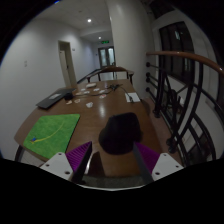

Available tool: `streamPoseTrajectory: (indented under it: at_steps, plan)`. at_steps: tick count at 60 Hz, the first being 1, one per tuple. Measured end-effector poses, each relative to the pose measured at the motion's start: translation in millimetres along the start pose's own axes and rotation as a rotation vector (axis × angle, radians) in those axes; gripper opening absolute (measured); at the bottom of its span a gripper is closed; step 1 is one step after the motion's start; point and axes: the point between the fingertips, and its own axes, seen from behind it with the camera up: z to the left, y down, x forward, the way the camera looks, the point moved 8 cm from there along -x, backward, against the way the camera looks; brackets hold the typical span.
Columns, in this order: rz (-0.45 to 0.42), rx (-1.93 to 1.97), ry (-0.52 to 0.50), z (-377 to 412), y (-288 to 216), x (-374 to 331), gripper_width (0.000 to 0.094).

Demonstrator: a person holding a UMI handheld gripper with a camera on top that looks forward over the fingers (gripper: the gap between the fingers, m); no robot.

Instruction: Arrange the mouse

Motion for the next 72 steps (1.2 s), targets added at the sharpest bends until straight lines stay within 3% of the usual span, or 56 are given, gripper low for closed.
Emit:
streamPoseTrajectory:
  at_steps: [21, 22, 25, 32, 39, 46, 53, 62, 68, 72]
  plan:
    - [0.004, -0.051, 0.117, 15, -50, 84, 0.0821]
    - [0.002, -0.046, 0.118, 16, -51, 85, 0.0706]
    - [-0.012, -0.031, 0.134, 16, -51, 88, 0.0551]
    - [-0.044, -0.062, 0.165, 18, -52, 89, 0.0419]
    - [-0.056, -0.033, 0.152, 18, -54, 86, 0.0344]
    - [-0.076, 0.004, 0.186, 14, -60, 64, 0.0324]
    - [-0.200, 0.005, 0.178, 46, -105, 24, 0.0324]
    - [-0.339, -0.040, 0.093, 153, -164, -20, 0.0322]
    - [-0.330, -0.062, 0.042, 218, -150, -3, 0.0325]
    - [-0.261, -0.079, 0.034, 245, -120, 25, 0.0323]
